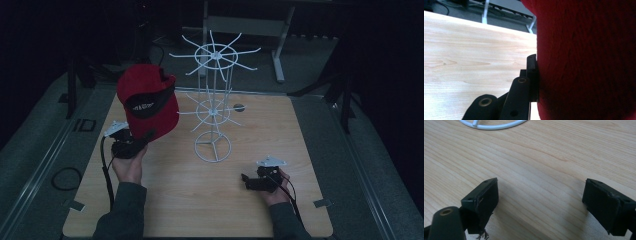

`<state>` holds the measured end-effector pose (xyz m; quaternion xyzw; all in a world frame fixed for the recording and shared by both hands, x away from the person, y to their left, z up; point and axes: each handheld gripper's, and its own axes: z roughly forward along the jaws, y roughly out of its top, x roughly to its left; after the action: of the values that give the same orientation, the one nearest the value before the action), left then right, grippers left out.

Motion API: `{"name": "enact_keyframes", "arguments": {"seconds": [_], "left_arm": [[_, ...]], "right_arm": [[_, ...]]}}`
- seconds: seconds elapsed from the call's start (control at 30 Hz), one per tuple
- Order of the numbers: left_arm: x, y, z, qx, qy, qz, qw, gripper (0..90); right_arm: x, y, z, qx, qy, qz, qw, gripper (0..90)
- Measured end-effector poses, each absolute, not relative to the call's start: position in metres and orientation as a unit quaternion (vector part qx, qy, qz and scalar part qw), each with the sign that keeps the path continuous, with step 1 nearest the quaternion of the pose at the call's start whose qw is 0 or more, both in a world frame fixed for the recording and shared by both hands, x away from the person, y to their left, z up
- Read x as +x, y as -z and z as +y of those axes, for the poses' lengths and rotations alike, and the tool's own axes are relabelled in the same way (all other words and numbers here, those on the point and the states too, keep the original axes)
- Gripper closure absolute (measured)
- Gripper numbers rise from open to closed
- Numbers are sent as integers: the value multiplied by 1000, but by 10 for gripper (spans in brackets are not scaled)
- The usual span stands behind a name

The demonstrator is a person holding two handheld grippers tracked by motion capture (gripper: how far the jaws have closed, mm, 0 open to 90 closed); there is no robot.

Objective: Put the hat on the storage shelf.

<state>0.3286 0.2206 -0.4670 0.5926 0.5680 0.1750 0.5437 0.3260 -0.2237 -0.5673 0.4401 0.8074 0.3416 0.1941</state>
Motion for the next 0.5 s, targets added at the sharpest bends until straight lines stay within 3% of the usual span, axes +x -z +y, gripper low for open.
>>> {"name": "enact_keyframes", "arguments": {"seconds": [0.5], "left_arm": [[326, 447, 222, 582, -190, 558, 560, 842]], "right_arm": [[326, 567, -224, 439, -342, 807, 195, 133]]}}
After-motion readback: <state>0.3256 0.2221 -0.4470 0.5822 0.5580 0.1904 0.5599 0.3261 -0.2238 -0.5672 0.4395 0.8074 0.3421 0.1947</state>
